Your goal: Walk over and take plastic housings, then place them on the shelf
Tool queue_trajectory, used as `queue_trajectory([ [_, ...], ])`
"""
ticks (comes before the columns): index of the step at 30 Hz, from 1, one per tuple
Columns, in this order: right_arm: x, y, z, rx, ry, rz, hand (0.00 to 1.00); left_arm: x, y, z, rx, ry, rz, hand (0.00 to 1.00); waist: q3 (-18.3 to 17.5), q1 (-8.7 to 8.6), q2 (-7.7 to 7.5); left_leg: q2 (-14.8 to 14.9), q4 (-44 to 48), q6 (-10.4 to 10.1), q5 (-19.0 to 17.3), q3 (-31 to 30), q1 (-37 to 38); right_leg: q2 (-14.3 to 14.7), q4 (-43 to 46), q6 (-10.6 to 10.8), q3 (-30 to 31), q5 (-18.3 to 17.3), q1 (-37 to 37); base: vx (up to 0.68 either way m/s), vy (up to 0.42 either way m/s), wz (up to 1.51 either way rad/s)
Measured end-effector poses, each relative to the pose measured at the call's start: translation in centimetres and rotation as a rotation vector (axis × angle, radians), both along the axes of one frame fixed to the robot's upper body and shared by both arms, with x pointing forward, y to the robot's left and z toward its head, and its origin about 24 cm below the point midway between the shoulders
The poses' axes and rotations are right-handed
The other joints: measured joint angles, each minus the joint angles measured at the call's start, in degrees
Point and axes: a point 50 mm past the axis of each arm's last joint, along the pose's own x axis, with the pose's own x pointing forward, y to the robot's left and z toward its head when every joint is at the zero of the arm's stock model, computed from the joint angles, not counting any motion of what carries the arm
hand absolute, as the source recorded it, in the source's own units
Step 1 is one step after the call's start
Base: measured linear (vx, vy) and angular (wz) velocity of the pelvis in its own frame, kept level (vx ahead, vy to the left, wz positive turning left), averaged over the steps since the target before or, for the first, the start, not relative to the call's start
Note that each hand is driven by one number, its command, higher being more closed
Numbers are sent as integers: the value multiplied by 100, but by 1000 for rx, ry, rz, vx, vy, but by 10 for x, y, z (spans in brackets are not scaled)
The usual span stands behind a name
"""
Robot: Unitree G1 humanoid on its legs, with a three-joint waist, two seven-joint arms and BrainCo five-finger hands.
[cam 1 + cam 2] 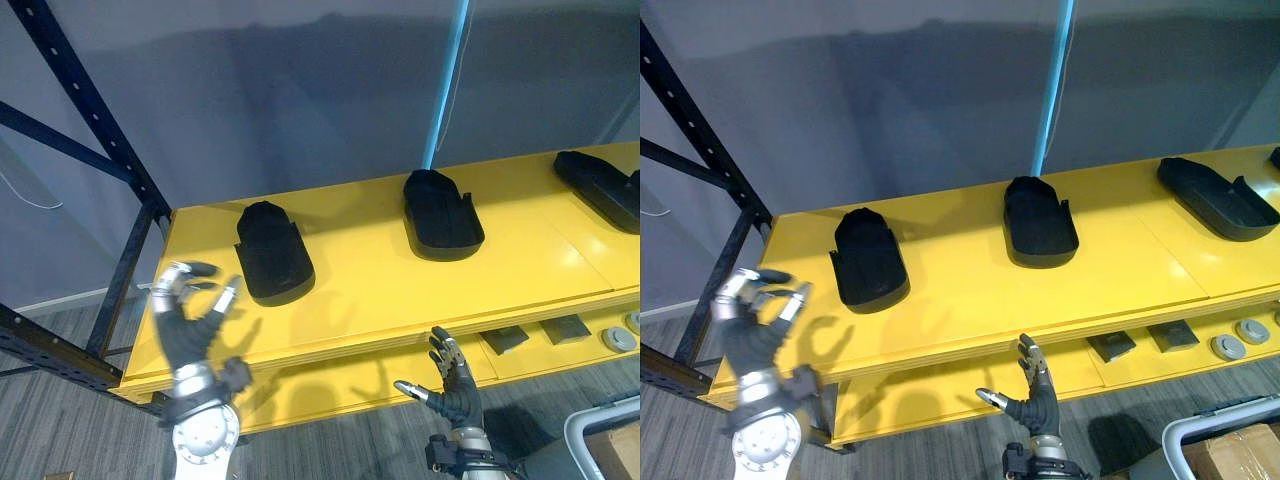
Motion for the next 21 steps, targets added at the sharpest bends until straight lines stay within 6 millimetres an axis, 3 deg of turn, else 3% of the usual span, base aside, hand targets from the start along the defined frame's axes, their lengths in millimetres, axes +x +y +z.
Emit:
queue_trajectory([
  [5,10,9,9,11,-53,35,0,16,-8,-19,-18,86,-65,100,264,-11,-195,66,23,32,147,158,-396,72,12,-80,189,255,-506,-54,3,-17],
  [8,13,13,13,18,-80,42,0,28,-12,-15,-2,70,-82,100,454,-9,-301,93,23,21,169,222,-580,105,13,-93,290,302,-738,-47,4,-14],
  [12,18,14,18,16,-104,32,0,49,-14,-9,-21,52,-79,100,709,-28,-336,96,25,20,193,329,-678,119,15,-92,419,332,-910,-3,14,-15],
  [21,21,14,21,17,-120,18,0,69,-11,8,-87,-6,-63,100,931,-116,-338,111,25,9,182,416,-739,142,8,-82,474,343,-1025,21,16,-5],
])
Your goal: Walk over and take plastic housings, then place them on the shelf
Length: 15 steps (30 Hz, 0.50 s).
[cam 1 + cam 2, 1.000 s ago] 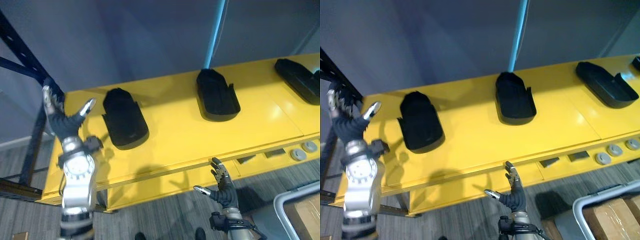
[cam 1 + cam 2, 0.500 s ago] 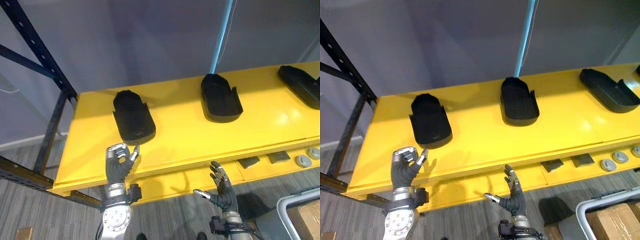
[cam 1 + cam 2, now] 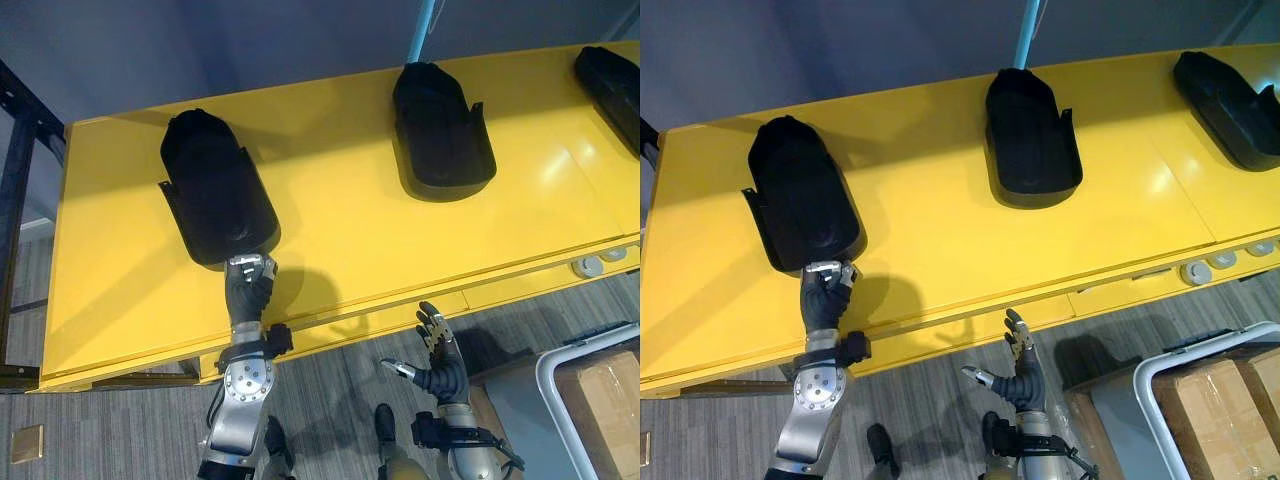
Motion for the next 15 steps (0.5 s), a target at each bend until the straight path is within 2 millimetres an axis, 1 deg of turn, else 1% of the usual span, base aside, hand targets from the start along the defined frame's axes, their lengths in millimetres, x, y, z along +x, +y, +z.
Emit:
queue_trajectory([
  [4,0,1,0,1,1,3,0,5,5,3,7,-14,18,100,57,-1,-7,1,-1,-9,-9,34,3,0,2,0,14,0,-13,-19,43,-3],
  [8,0,1,-2,1,8,4,0,9,17,5,-5,-17,79,100,62,-10,-11,1,-1,-9,-9,47,-4,2,3,0,35,1,-33,0,37,-2],
  [15,0,1,-2,2,7,9,0,11,30,9,-25,-40,145,100,82,0,-43,1,0,-8,-8,35,-32,3,3,0,23,1,-49,20,37,1],
])
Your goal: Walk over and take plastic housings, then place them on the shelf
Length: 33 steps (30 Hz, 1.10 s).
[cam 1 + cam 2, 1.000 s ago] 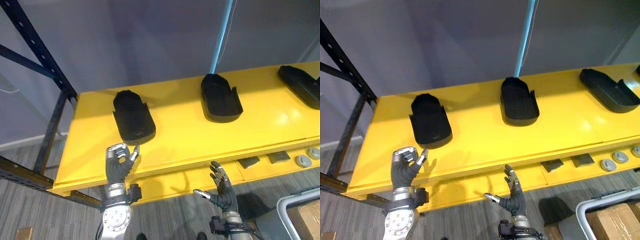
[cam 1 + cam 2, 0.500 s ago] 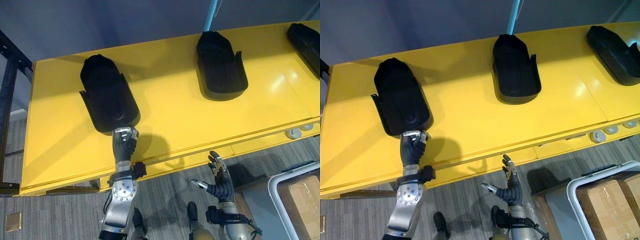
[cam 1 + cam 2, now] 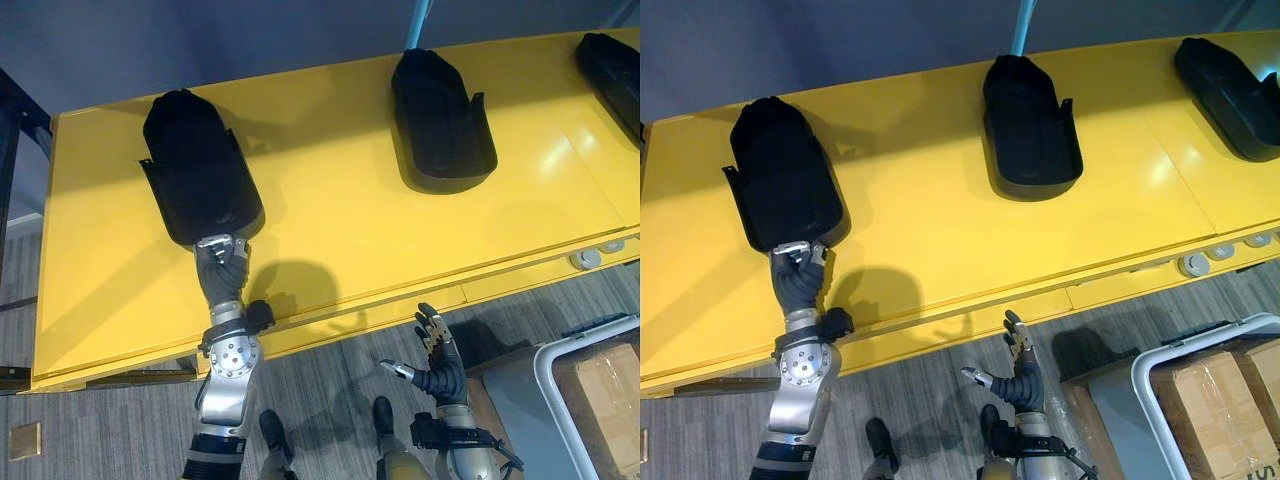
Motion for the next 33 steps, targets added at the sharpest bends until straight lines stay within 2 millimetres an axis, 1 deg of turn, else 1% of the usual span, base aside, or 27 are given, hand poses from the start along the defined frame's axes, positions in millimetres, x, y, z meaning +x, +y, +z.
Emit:
queue_trajectory([
  [3,0,0,0,1,0,1,0,-1,3,-2,-8,5,13,100,0,-1,-1,0,0,1,1,-10,13,0,-1,0,-12,0,21,17,38,2],
  [4,0,0,0,1,1,1,0,-2,4,-4,-10,11,20,0,1,0,-2,0,0,1,0,-12,42,0,-2,0,-16,-1,48,0,0,0],
  [6,0,0,0,1,2,1,0,-6,8,-8,-16,22,34,0,3,0,-5,0,-1,0,0,-17,100,0,-4,2,-20,-4,108,3,11,2],
  [9,0,-1,-3,-2,15,-2,0,-18,11,-17,-41,55,32,0,2,-16,-8,2,-2,-2,-3,-103,208,0,-53,5,-67,-9,283,5,35,11],
  [11,1,-4,-3,-8,12,-16,0,-37,5,-29,-49,98,6,0,-1,24,-14,2,-3,-36,-37,-107,362,-1,-88,16,-73,-19,458,7,42,2],
  [12,1,-5,-2,-11,9,-20,0,-42,3,-31,-48,104,-8,0,-5,36,-20,3,-3,-52,-60,-97,421,-1,-89,22,-67,-29,512,13,40,-4],
  [13,4,-8,0,-20,-4,-29,0,-52,-1,-32,-44,104,-35,0,-15,39,-29,4,-4,-54,-94,-76,567,-1,-92,21,-55,-56,650,20,38,-12],
  [14,7,-12,3,-34,-20,-42,0,-61,-5,-30,-40,87,-62,0,-56,49,-49,4,-2,-66,-135,5,735,-1,-91,26,-26,-78,773,20,43,-22],
  [16,9,-18,5,-51,-33,-60,0,-68,-8,-27,-36,61,-85,0,-205,52,-62,13,1,-111,-218,86,908,14,-97,33,94,-99,879,31,30,-34],
  [17,9,-23,6,-60,-36,-82,0,-72,-9,-26,-36,43,-90,0,-397,56,-96,24,130,-140,-340,144,1025,33,-85,29,260,-106,936,52,18,-44],
  [18,10,-26,8,-67,-44,-87,0,-73,-8,-24,-34,27,-90,0,-430,75,-146,47,534,-180,-573,-177,976,26,-64,26,351,-104,959,51,7,-57],
  [19,11,-28,9,-79,-50,-88,0,-74,-9,-23,-35,20,-91,0,-467,116,-169,91,957,-215,-835,-682,874,44,-19,25,471,-106,979,69,-24,-111],
  [20,16,-33,15,-120,-78,-76,0,-74,-9,-24,-49,19,-85,0,-514,275,-98,149,1847,-369,-1494,-1995,736,184,136,42,863,-126,938,51,12,-151],
  [21,18,-38,18,-149,-90,-77,0,-75,-9,-25,-56,21,-81,0,-577,338,7,150,2279,-540,-1905,-2717,736,315,319,80,1130,-180,858,37,72,-163],
  [22,18,-41,19,-164,-94,-80,0,-75,-10,-25,-59,21,-82,0,-616,347,73,144,2502,-611,-2159,-3113,766,415,468,106,1294,-230,794,-73,284,-143],
  [23,18,-48,20,-178,-92,-104,0,-75,-10,-24,-62,17,-83,0,-673,333,137,85,2791,-693,-2619,-3701,908,584,849,179,1650,-371,630,-104,316,-158],
  [24,14,-53,19,-178,-85,-123,0,-75,-11,-24,-64,14,-91,0,-724,315,120,-60,2935,-581,-3041,-4054,1075,701,1226,295,2032,-482,383,-143,324,-155],
  [25,10,-56,19,-178,-82,-135,0,-74,-13,-24,-68,12,-96,0,-731,302,108,-141,2970,-460,-3225,-4090,1130,736,1343,346,2208,-512,287,-173,263,-153],
  [26,-1,-57,13,-166,-45,-152,0,-73,-15,-23,-59,9,-111,0,-729,270,-84,-428,3201,-243,-3366,-3815,1132,662,1443,414,2641,-492,137,-284,410,-145],
  [27,-16,-58,10,-157,-17,-163,0,-73,-18,-22,-58,7,-125,0,-782,244,-216,-606,3399,-67,-3451,-3398,1106,562,1229,557,3054,-290,133,-287,419,-153],
  [28,-24,-58,11,-160,-11,-164,0,-73,-20,-22,-54,4,-132,0,-797,225,-229,-643,3512,33,-3510,-3176,1088,541,1038,521,3210,-65,142,-314,444,-202],
  [29,-30,-56,15,-168,-18,-152,0,-73,-21,-19,-41,-8,-132,0,-798,226,-247,-647,3611,210,-3555,-2596,1074,561,571,184,3217,686,45,-235,311,-204],
  [30,-29,-57,17,-169,-30,-154,0,-72,-20,-18,-40,-14,-130,0,-806,230,-248,-645,3609,309,-3501,-2274,1028,581,128,-253,3067,1327,-3,-267,306,-295],
  [31,-25,-59,20,-165,-49,-177,0,-68,-19,-14,-35,-31,-127,0,-799,298,-228,-462,3423,490,-3274,-1520,930,545,-426,-1021,1909,2236,-122,-398,288,-292],
  [32,-25,-64,21,-164,-53,-210,0,-64,-20,-11,-37,-43,-129,0,-806,356,-268,-410,3154,534,-3044,-908,960,519,497,-1022,455,1305,-384,-409,252,-276],
  [33,-24,-66,22,-169,-59,-220,0,-64,-19,-11,-33,-43,-121,0,-792,349,-252,-361,2996,558,-2930,-645,1036,519,1049,-985,67,756,-409,-441,251,-231],
])
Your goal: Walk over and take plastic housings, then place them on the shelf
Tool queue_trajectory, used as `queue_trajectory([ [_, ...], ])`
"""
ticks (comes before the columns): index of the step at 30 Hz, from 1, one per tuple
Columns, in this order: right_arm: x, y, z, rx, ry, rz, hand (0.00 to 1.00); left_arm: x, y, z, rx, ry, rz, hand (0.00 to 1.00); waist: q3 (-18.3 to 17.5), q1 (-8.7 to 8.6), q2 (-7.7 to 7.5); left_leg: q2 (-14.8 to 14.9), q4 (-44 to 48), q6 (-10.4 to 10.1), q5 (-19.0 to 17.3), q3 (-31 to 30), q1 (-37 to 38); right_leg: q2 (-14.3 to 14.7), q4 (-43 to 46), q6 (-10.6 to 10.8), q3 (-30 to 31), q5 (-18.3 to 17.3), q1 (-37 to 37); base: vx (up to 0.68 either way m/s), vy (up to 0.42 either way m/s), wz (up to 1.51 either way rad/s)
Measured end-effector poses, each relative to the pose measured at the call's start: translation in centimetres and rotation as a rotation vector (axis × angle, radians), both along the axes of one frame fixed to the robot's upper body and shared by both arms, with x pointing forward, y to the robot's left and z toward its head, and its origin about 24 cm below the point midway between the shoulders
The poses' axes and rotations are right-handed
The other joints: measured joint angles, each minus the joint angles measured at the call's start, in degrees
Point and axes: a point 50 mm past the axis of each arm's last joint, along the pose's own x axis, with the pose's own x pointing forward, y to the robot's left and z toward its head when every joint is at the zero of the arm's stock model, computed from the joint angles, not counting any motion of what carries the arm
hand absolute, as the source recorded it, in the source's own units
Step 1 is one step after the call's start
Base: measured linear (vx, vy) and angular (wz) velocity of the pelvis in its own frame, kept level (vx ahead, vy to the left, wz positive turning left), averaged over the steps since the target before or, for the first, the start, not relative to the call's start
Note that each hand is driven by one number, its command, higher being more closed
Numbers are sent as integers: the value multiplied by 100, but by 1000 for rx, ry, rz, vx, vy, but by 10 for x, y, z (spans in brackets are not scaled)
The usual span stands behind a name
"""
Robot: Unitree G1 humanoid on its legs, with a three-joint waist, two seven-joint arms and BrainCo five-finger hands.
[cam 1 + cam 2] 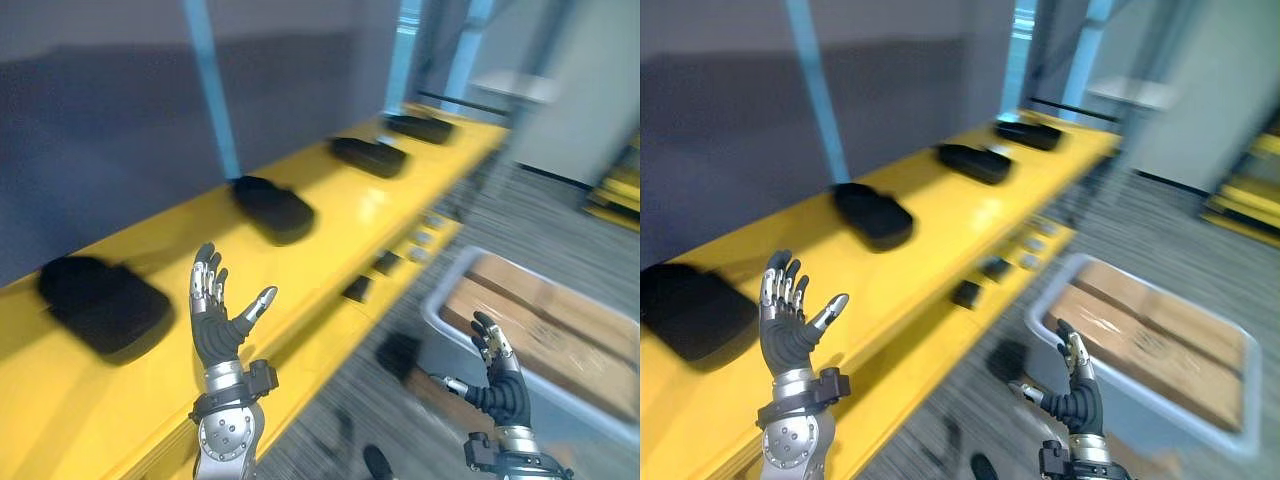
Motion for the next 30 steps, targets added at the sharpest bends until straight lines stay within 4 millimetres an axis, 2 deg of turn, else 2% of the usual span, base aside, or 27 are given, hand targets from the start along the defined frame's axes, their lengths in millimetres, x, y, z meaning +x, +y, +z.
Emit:
queue_trajectory([
  [1,2,-4,3,-21,-13,-21,0,-1,4,-1,3,6,22,0,43,-28,80,117,-253,31,195,453,177,5,947,-49,-345,-907,72,-296,142,-194],
  [2,3,-11,2,-39,-7,-53,0,-1,9,-2,4,7,45,0,45,-46,111,216,-420,12,342,800,276,-94,1681,148,-474,-1511,184,-306,83,-183],
  [4,3,-21,-5,-62,26,-100,0,-1,14,-4,7,18,64,0,3,-107,84,319,-597,-47,478,1127,300,-405,2107,353,-559,-1993,623,-221,-59,-121],
  [5,5,-24,-9,-74,41,-117,0,-2,19,-10,6,46,82,0,-69,-76,31,335,-702,-102,541,1325,289,-640,2004,523,-569,-2186,963,-121,-108,-96],
  [6,5,-25,-10,-74,45,-122,0,-3,20,-14,7,64,87,0,-134,-69,11,323,-714,-157,552,1372,225,-756,1811,626,-556,-2269,1137,-115,-152,-89],
  [7,5,-26,-10,-73,47,-125,0,-4,21,-18,14,85,86,0,-240,-69,-121,237,-716,-268,589,1372,100,-871,1152,863,-453,-2426,1432,-168,-291,-77],
  [8,9,-27,-13,-70,54,-125,0,-3,21,-25,12,116,77,0,-315,-26,-176,121,-738,-392,727,1242,-137,-786,192,808,-293,-2540,1606,-141,-258,-70],
  [9,10,-29,-17,-69,73,-130,0,-1,19,-31,-5,150,63,0,-331,-11,-117,75,-870,-370,765,1115,-143,-741,74,852,-295,-2444,1585,-61,-268,-71],
  [10,11,-31,-19,-68,87,-136,0,-1,18,-33,-8,165,40,0,-365,0,10,97,-1084,-368,878,908,-41,-533,-173,627,-244,-2197,1680,63,-182,-43],
  [12,11,-28,-23,-54,103,-130,0,-1,22,-35,-5,170,52,0,-392,4,5,259,-1282,-525,992,836,146,-292,-368,606,-222,-2135,1894,92,-197,-29],
  [14,15,-30,-29,-55,125,-122,0,1,29,-50,-5,237,76,0,-497,28,22,322,-1426,-519,1047,804,278,-180,-406,623,-258,-2125,1972,113,-141,-7],
  [15,19,-32,-43,-43,180,-117,0,4,34,-71,-11,329,90,0,-565,38,44,347,-1515,-549,1102,756,364,-132,-484,669,-290,-2098,2052,120,-86,5],
  [16,20,-34,-52,-39,217,-117,0,5,36,-82,-18,378,95,0,-578,41,56,353,-1544,-551,1119,697,396,-112,-503,687,-307,-2086,2090,112,-42,16],
  [17,23,-37,-71,-19,301,-115,0,6,39,-107,-49,492,90,0,-574,60,47,344,-1598,-537,1161,592,464,-115,-567,682,-372,-2082,2201,88,-19,30],
  [18,22,-40,-93,8,395,-123,0,5,41,-134,-56,620,82,0,-586,55,66,344,-1651,-629,1216,473,483,-116,-555,676,-465,-2078,2257,83,-7,35],
  [19,21,-41,-105,22,451,-129,0,3,42,-147,-57,683,79,0,-586,58,66,340,-1703,-642,1241,431,506,-115,-520,675,-487,-2078,2263,77,8,44],
  [20,17,-43,-128,67,560,-145,0,-2,44,-169,-76,789,69,0,-588,60,69,343,-1768,-661,1282,341,522,-113,-436,674,-598,-2078,2269,63,16,35],
  [21,14,-45,-139,90,612,-160,0,-5,46,-180,-83,842,63,0,-587,64,70,360,-1795,-677,1326,322,534,-113,-344,674,-641,-2078,2255,82,5,39],
  [22,5,-50,-159,138,719,-198,0,-13,48,-200,-104,946,63,0,-517,69,186,526,-1781,-662,1405,272,600,-60,330,672,-743,-2087,2007,22,-17,24],
  [23,-5,-54,-175,195,801,-246,0,-24,51,-221,-143,1050,80,0,-406,83,425,767,-1782,-670,1406,209,734,171,-323,638,-779,-2367,1985,-72,4,16],
  [24,-12,-53,-183,231,840,-267,0,-30,59,-229,-149,1097,104,0,-432,102,315,714,-1776,-702,1423,222,783,173,-1269,551,-779,-1923,2209,-155,3,17],
  [25,-29,-56,-197,304,910,-333,0,-43,73,-243,-152,1192,131,0,-399,135,84,500,-1664,-790,1354,150,825,-92,-1570,335,-866,-1022,2225,-78,-14,33],
  [26,-54,-69,-209,364,991,-435,0,-58,71,-260,-188,1301,120,0,-454,118,229,556,-1755,-794,1299,84,874,-46,-1577,361,-967,-1018,2301,0,-37,36],
  [27,-65,-74,-214,398,1027,-481,0,-66,71,-267,-210,1340,124,0,-459,120,258,552,-1838,-789,1306,79,900,-41,-1600,379,-1000,-1032,2323,137,26,30],
  [28,-84,-82,-220,461,1075,-564,0,-80,72,-276,-259,1399,141,0,-427,123,389,535,-2009,-776,1320,43,1058,-15,-1660,389,-1045,-1043,2418,106,97,15],
  [30,-113,-81,-230,573,1139,-661,0,-111,76,-290,-327,1509,174,0,-412,122,421,510,-2106,-776,1320,18,1160,-31,-1661,398,-1070,-1051,2515,72,89,10],
])
